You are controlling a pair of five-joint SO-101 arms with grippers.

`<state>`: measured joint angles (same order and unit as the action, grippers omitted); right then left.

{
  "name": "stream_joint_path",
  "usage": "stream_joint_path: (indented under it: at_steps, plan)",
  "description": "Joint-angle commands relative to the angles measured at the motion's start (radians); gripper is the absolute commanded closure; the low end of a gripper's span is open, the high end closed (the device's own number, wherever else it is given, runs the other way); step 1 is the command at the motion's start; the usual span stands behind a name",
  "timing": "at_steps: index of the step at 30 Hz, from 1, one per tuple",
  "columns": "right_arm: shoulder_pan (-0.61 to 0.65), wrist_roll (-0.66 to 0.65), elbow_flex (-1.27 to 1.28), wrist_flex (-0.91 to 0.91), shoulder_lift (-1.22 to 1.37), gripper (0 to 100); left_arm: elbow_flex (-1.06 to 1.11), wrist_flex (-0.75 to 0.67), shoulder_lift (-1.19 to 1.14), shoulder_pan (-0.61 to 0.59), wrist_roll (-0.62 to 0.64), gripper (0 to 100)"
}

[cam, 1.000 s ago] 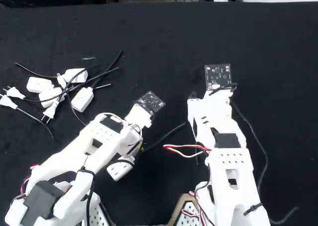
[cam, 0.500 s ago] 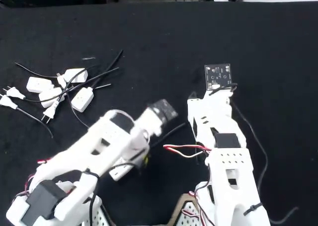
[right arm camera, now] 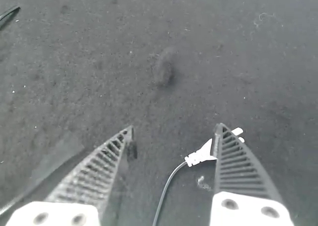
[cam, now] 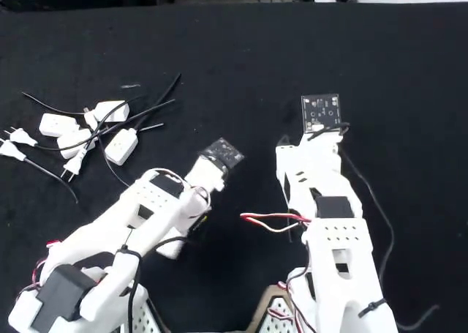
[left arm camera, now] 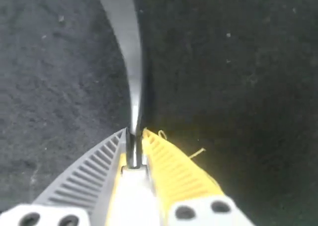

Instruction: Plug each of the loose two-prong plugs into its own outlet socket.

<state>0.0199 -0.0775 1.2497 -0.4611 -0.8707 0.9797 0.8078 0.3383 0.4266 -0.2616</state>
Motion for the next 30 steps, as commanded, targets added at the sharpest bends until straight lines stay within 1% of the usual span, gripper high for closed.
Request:
stream_joint_path:
  at_steps: [1,8,10,12,14,16,18,19,22,25,28,30]
  plan:
    - [-0.012,0.003,-0.004,0.026,-0.036,75.9,-0.073,-0.002,0.009,-0.028,0.175,97]
    - [-0.012,0.003,-0.004,0.026,-0.036,75.9,-0.143,-0.009,0.008,-0.045,0.539,96]
    - [-0.012,0.003,-0.004,0.026,-0.036,75.9,-0.154,-0.009,0.014,-0.067,0.617,96]
    - [-0.012,0.003,-0.004,0.026,-0.036,75.9,-0.163,0.002,0.015,-0.094,0.669,92]
    - [-0.012,0.003,-0.004,0.026,-0.036,75.9,-0.157,0.023,0.015,-0.117,0.7,84]
    - [-0.012,0.003,-0.004,0.026,-0.036,75.9,-0.165,0.075,0.015,-0.125,0.701,78]
    - [-0.012,0.003,-0.004,0.026,-0.036,75.9,-0.186,0.13,0.015,-0.125,0.667,77]
    - [-0.012,0.003,-0.004,0.026,-0.036,75.9,-0.202,0.16,0.015,-0.125,0.628,77]
    - [-0.012,0.003,-0.004,0.026,-0.036,75.9,-0.245,0.245,0.015,-0.125,0.457,80]
    - [-0.012,0.003,-0.004,0.026,-0.036,75.9,-0.257,0.305,0.015,-0.145,0.279,84]
    - [-0.012,0.003,-0.004,0.026,-0.036,75.9,-0.257,0.339,0.015,-0.205,0.124,88]
    - [-0.012,0.003,-0.004,0.026,-0.036,75.9,-0.257,0.359,0.015,-0.245,0.051,88]
